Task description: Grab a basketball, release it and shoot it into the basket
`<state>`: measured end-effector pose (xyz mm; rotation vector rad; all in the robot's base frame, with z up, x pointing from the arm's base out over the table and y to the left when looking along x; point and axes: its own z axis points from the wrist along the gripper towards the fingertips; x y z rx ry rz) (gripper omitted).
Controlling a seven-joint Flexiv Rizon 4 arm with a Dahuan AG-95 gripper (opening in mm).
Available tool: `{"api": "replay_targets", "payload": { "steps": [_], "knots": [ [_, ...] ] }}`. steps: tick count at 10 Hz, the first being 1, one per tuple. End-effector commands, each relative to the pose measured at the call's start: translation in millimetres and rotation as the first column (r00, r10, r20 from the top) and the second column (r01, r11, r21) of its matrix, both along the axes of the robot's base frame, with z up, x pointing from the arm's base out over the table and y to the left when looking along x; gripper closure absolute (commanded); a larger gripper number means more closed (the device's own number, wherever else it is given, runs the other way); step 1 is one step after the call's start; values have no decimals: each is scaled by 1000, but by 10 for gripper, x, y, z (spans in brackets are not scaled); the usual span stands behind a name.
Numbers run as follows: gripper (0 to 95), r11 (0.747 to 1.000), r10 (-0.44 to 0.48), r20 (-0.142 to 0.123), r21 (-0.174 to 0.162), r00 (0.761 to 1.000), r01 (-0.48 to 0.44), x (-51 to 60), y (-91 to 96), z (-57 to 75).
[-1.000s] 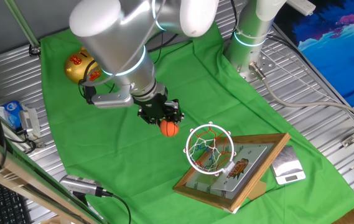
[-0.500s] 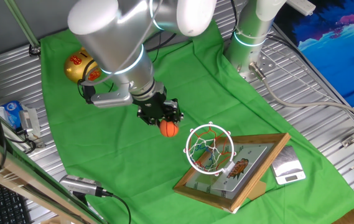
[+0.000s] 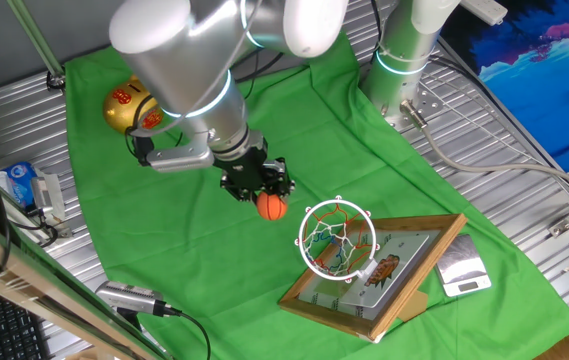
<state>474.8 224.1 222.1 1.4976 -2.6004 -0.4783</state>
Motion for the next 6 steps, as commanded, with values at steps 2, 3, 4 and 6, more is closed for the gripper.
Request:
{"api": "replay_targets", "payload": {
  "steps": [2,3,4,6],
  "knots": [
    [950,1000,6,-9,12,1000,-6,-1,6,0],
    [950,1000,5,-12,18,1000,-5,-15,35,47],
    [950,1000,1,-14,18,1000,-1,-47,95,139],
    [950,1000,-23,-28,10,999,23,-99,206,282]
  ]
}}
